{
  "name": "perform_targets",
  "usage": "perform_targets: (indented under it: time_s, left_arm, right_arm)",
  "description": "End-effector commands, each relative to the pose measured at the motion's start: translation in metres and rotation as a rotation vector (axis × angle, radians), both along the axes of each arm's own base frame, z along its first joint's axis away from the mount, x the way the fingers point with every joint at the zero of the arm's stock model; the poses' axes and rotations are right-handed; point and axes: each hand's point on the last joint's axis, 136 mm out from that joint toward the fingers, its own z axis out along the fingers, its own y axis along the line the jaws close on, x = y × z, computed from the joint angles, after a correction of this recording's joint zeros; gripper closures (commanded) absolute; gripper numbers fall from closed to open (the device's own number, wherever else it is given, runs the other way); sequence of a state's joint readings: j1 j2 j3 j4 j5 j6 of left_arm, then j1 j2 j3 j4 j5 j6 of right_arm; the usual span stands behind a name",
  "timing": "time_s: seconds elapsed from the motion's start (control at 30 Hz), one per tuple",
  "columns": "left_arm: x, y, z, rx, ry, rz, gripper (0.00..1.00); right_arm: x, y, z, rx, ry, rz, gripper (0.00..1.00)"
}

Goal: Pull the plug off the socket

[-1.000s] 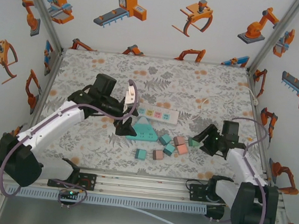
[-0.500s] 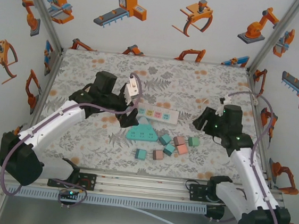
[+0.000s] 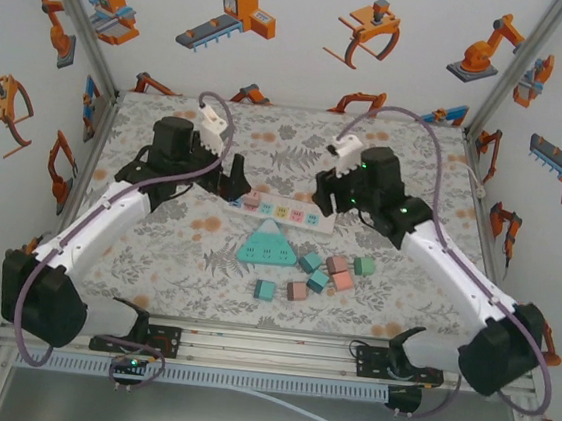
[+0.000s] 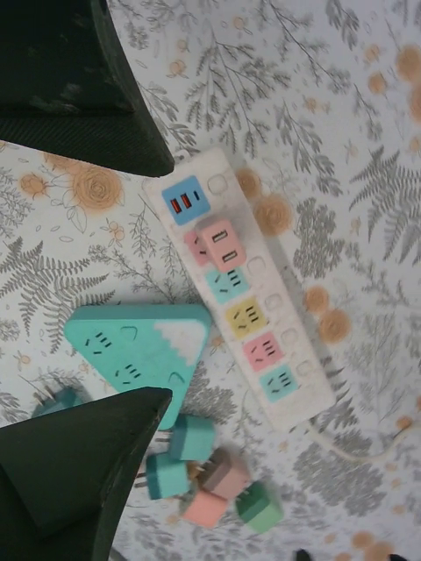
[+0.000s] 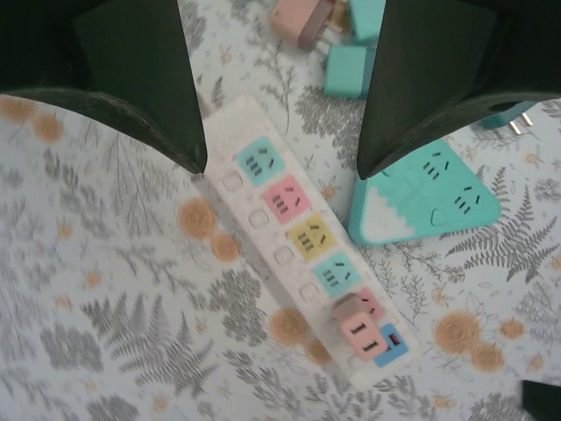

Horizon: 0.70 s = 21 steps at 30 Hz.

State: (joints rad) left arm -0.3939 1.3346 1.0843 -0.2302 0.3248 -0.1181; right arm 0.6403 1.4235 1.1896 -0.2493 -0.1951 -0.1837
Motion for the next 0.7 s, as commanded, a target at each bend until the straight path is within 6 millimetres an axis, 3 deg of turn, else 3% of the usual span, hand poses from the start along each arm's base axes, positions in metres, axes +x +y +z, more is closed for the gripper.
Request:
perform_targets:
  time_s: [0.0, 0.17, 0.27, 0.47, 0.67]
  left_arm:
    - [0.015, 0.017, -0.015, -0.084, 0.121, 0.166, 0.03]
    - [0.026, 0.053, -0.038, -0.138, 0.225, 0.326, 0.03]
    - [0.026, 0.069, -0.054, -0.144, 0.294, 0.381, 0.03]
    - [0.022, 0.078, -0.085, -0.096, 0.428, 0.421, 0.03]
    - [0.026, 0.087, -0.111, -0.041, 0.455, 0.471, 0.03]
  right_arm:
    - [-0.005, 0.046, -0.008, -0.136, -0.129, 0.232, 0.32]
    - [0.010, 0.093, -0.041, -0.170, -0.053, 0.340, 0.31]
    - [0.025, 0.110, -0.066, -0.184, -0.012, 0.355, 0.30]
    - [0.038, 0.130, -0.119, -0.242, 0.091, 0.407, 0.31]
    - [0.034, 0.144, -0.140, -0.221, 0.166, 0.463, 0.41]
